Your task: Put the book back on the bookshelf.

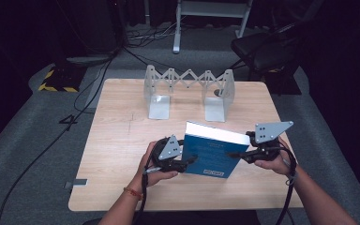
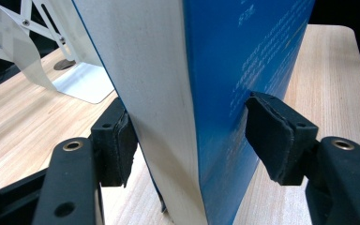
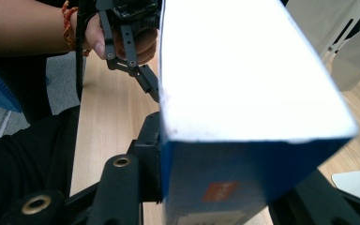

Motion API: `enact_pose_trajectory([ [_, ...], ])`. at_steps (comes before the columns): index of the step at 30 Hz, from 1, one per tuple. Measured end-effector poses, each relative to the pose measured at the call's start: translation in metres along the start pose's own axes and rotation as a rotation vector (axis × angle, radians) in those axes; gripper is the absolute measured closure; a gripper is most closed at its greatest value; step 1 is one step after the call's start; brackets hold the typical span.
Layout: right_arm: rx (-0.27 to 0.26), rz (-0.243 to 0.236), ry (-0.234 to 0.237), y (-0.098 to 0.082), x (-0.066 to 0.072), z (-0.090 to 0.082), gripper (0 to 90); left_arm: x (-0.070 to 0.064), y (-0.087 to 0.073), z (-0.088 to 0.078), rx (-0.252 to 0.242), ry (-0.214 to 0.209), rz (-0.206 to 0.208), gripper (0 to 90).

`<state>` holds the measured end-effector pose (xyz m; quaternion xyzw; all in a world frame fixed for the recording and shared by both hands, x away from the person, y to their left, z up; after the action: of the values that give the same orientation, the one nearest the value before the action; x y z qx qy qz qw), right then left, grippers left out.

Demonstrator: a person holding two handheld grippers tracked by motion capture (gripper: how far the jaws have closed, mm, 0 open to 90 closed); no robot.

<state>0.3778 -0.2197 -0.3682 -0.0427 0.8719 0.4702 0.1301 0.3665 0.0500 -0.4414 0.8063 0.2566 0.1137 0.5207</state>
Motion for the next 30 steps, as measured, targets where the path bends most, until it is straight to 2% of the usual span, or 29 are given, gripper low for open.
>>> enact_pose_trajectory([
  [6,0.038,0.013,0.004,0.004,0.0,-0.002,59.6,0.0,0.0,0.0,-0.001,0.0,-0.003,36.6],
  [7,0.032,0.008,-0.004,0.006,-0.001,-0.003,59.0,0.0,0.0,0.0,-0.001,0.0,-0.003,36.6],
  [10,-0.036,0.043,-0.026,0.014,-0.006,-0.014,57.0,0.0,0.0,0.0,-0.001,0.0,-0.004,36.6],
  [14,-0.032,0.037,-0.029,0.025,-0.009,-0.022,53.3,0.0,0.0,0.0,0.001,0.001,-0.003,36.7],
  [16,-0.001,0.028,-0.006,0.031,-0.01,-0.021,49.8,-0.001,0.0,0.0,0.001,0.001,-0.003,36.7],
  [17,0.025,0.022,0.023,0.033,-0.01,-0.019,48.2,-0.001,0.0,0.0,0.001,0.0,-0.003,36.6],
  [20,0.101,0.021,0.039,0.038,-0.013,-0.013,49.2,-0.001,0.0,0.0,0.0,-0.001,-0.003,36.6],
  [23,0.147,0.021,0.071,0.043,-0.016,-0.007,49.8,0.0,0.0,0.0,0.0,-0.003,-0.003,36.6],
  [27,0.19,0.008,0.084,0.046,-0.015,0.0,53.7,0.0,0.0,0.0,-0.001,-0.007,-0.003,36.5],
  [30,0.192,0.011,0.097,0.045,-0.016,0.0,58.1,0.0,0.0,0.0,0.0,-0.01,0.002,36.2],
])
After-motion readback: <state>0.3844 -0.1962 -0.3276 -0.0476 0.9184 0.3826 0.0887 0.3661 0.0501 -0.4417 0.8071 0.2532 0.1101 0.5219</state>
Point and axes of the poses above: each handheld gripper's, and its own axes: z roughly forward along the jaws, y roughly out of its top, x roughly to its left, the point moved 3 cm from there along z, roughly forward along the jaws, and after that the axes turned 13 degrees about -z, right-handed, at the moved point
